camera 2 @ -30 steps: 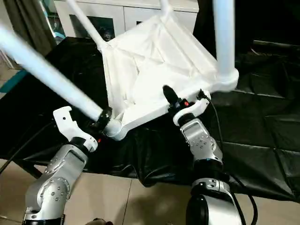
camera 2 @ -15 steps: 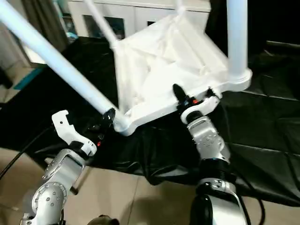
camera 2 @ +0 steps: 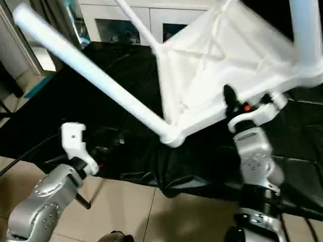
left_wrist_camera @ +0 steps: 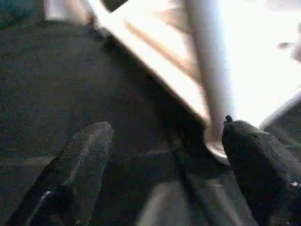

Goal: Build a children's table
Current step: Flip table

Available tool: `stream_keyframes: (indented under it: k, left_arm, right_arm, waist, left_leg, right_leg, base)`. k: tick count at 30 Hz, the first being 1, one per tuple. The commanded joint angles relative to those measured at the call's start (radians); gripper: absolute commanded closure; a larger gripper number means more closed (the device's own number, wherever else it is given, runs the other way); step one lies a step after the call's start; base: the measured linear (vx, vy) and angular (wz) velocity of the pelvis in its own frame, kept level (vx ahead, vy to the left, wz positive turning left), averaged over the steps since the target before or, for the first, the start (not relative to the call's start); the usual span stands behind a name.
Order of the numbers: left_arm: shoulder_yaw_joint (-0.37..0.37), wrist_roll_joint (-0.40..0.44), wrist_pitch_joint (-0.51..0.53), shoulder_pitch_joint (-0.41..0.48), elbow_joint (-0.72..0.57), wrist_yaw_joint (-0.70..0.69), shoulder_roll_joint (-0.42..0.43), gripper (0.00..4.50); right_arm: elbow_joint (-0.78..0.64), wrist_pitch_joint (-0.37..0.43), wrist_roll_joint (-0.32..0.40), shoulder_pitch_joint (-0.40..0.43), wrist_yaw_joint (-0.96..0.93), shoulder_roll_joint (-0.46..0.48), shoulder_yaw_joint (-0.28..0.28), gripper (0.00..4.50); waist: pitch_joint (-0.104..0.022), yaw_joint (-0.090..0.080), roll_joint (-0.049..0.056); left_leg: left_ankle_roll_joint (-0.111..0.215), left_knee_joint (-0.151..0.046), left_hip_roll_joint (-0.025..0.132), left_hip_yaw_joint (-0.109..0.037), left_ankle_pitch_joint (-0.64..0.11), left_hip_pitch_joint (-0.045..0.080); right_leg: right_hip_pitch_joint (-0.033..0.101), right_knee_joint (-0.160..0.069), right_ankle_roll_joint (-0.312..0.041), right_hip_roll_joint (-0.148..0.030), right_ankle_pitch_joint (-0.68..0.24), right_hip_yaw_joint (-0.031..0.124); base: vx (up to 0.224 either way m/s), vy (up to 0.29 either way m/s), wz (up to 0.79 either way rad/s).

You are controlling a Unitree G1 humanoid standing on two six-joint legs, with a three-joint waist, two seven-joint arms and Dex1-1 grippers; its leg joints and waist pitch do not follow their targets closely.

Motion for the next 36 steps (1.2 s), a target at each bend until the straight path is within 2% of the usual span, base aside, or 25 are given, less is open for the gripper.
stream_keyframes:
  k: [1,5,8,9,10,11,12,15,17,21,25,27,29,31,33,34,36]
  left_arm:
    - [-0.004,0.014,-0.005,-0.008,-0.021,-0.015,0.011,0.32]
    - [-0.004,0.014,-0.005,-0.008,-0.021,-0.015,0.011,0.32]
    - [-0.022,0.014,-0.002,-0.009,-0.044,-0.039,0.030,0.32]
    - [-0.110,0.060,-0.004,-0.014,-0.084,-0.093,0.095,0.32]
    - [-0.133,0.084,-0.008,-0.018,-0.087,-0.096,0.111,0.32]
    - [-0.144,0.104,-0.015,-0.022,-0.084,-0.095,0.117,0.32]
    - [-0.146,0.120,-0.025,-0.025,-0.079,-0.092,0.118,0.32]
    - [-0.138,0.169,-0.057,-0.051,-0.051,-0.081,0.100,0.32]
    - [-0.131,0.178,-0.064,-0.068,-0.049,-0.073,0.094,0.32]
    - [-0.124,0.176,-0.072,-0.091,-0.054,-0.054,0.095,0.32]
    - [-0.118,0.197,-0.090,-0.116,-0.048,-0.059,0.084,0.32]
    - [-0.121,0.234,-0.112,-0.147,-0.033,-0.055,0.080,0.32]
    - [-0.121,0.240,-0.114,-0.162,-0.027,-0.057,0.077,0.32]
    - [-0.114,0.238,-0.122,-0.185,-0.015,-0.054,0.068,0.32]
    - [-0.104,0.240,-0.130,-0.217,0.006,-0.036,0.056,0.32]
    - [-0.104,0.240,-0.130,-0.218,0.007,-0.036,0.056,0.32]
    - [-0.100,0.250,-0.138,-0.253,0.040,-0.040,0.049,0.32]
  right_arm:
    - [-0.058,-0.029,-0.030,-0.005,-0.004,-0.023,0.002,2.48]
    - [-0.058,-0.029,-0.030,-0.005,-0.004,-0.023,0.002,2.48]
    - [-0.067,-0.033,-0.040,0.000,-0.014,-0.026,0.003,2.48]
    - [-0.088,-0.066,-0.144,-0.007,-0.072,-0.072,0.034,2.48]
    - [-0.095,-0.077,-0.186,-0.009,-0.087,-0.092,0.051,2.48]
    - [-0.101,-0.079,-0.209,-0.010,-0.096,-0.104,0.062,2.48]
    - [-0.108,-0.074,-0.214,-0.009,-0.101,-0.108,0.066,2.48]
    - [-0.133,-0.062,-0.284,-0.005,-0.126,-0.152,0.102,2.48]
    - [-0.138,-0.059,-0.304,-0.006,-0.132,-0.163,0.109,2.48]
    - [-0.143,-0.060,-0.334,-0.005,-0.146,-0.188,0.137,2.48]
    - [-0.137,-0.057,-0.360,-0.007,-0.156,-0.205,0.156,2.48]
    - [-0.123,-0.055,-0.414,-0.013,-0.140,-0.236,0.191,2.48]
    - [-0.112,-0.061,-0.435,-0.021,-0.129,-0.247,0.205,2.49]
    - [-0.091,-0.064,-0.453,-0.036,-0.112,-0.259,0.222,2.49]
    - [-0.056,-0.069,-0.468,-0.058,-0.087,-0.276,0.251,2.50]
    - [-0.054,-0.070,-0.469,-0.059,-0.087,-0.277,0.252,2.50]
    - [-0.005,-0.082,-0.487,-0.084,-0.068,-0.289,0.281,2.51]
  waist:
    - [-0.082,-0.007,-0.024]
    - [-0.082,-0.015,-0.024]
    - [-0.084,-0.019,-0.025]
    - [-0.084,-0.017,-0.029]
    - [-0.086,-0.017,-0.030]
    - [-0.083,-0.017,-0.029]
    - [-0.079,-0.015,-0.030]
    - [-0.080,-0.012,-0.024]
    - [-0.081,-0.015,-0.030]
    - [-0.083,-0.024,-0.036]
    - [-0.083,-0.028,-0.041]
    - [-0.083,-0.026,-0.049]
    - [-0.083,-0.026,-0.048]
    - [-0.084,-0.027,-0.049]
    - [-0.083,-0.031,-0.056]
    - [-0.084,-0.030,-0.053]
    - [-0.084,-0.032,-0.061]
  left_leg:
    - [0.015,-0.067,0.037,-0.009,-0.104,0.035]
    - [0.007,-0.068,0.035,-0.010,-0.116,0.032]
    - [0.017,-0.067,0.033,-0.011,-0.101,0.030]
    - [0.021,-0.067,0.035,-0.012,-0.086,0.031]
    - [0.026,-0.066,0.033,-0.012,-0.078,0.032]
    - [0.029,-0.066,0.035,-0.009,-0.082,0.036]
    - [0.026,-0.066,0.033,-0.006,-0.096,0.037]
    - [-0.002,-0.069,0.036,-0.003,-0.136,0.046]
    - [-0.018,-0.072,0.035,-0.003,-0.157,0.046]
    - [-0.025,-0.076,0.035,-0.003,-0.193,0.042]
    - [-0.015,-0.074,0.033,-0.001,-0.202,0.040]
    - [-0.010,-0.072,0.034,0.000,-0.194,0.038]
    - [-0.010,-0.071,0.034,0.000,-0.188,0.038]
    - [-0.005,-0.070,0.033,0.000,-0.177,0.037]
    - [-0.003,-0.070,0.033,0.001,-0.184,0.039]
    - [-0.004,-0.069,0.033,0.000,-0.186,0.038]
    - [0.002,-0.068,0.032,0.001,-0.183,0.038]
  right_leg:
    - [0.034,-0.079,-0.159,-0.053,-0.098,0.023]
    - [0.034,-0.081,-0.151,-0.051,-0.110,0.023]
    - [0.036,-0.079,-0.153,-0.051,-0.084,0.022]
    - [0.034,-0.080,-0.149,-0.051,-0.086,0.021]
    - [0.034,-0.078,-0.144,-0.049,-0.082,0.021]
    - [0.029,-0.080,-0.138,-0.047,-0.089,0.021]
    - [0.028,-0.085,-0.133,-0.048,-0.115,0.023]
    - [0.022,-0.092,-0.122,-0.050,-0.178,0.023]
    - [0.024,-0.091,-0.112,-0.047,-0.177,0.022]
    - [0.025,-0.089,-0.101,-0.050,-0.171,0.020]
    - [0.025,-0.094,-0.099,-0.052,-0.179,0.021]
    - [0.026,-0.097,-0.097,-0.053,-0.196,0.022]
    - [0.027,-0.095,-0.097,-0.054,-0.196,0.022]
    - [0.027,-0.093,-0.104,-0.054,-0.184,0.022]
    - [0.026,-0.093,-0.117,-0.052,-0.180,0.020]
    - [0.027,-0.091,-0.121,-0.053,-0.179,0.020]
    - [0.028,-0.091,-0.130,-0.053,-0.167,0.020]
  base:
    - [0.000,0.000,0.00]
    - [0.000,0.000,0.00]
    - [0.000,0.000,0.00]
    - [0.000,0.000,0.00]
    - [0.000,0.000,0.00]
    - [0.000,0.000,0.00]
    - [0.000,0.000,0.00]
    - [0.000,0.000,0.00]
    - [0.000,0.000,0.00]
    - [0.000,0.000,0.00]
    - [0.000,0.000,0.00]
    - [0.000,0.000,0.00]
    - [0.000,0.000,0.00]
    - [0.000,0.000,0.00]
    - [0.000,0.000,0.00]
    - [0.000,0.000,0.00]
    - [0.000,0.000,0.00]
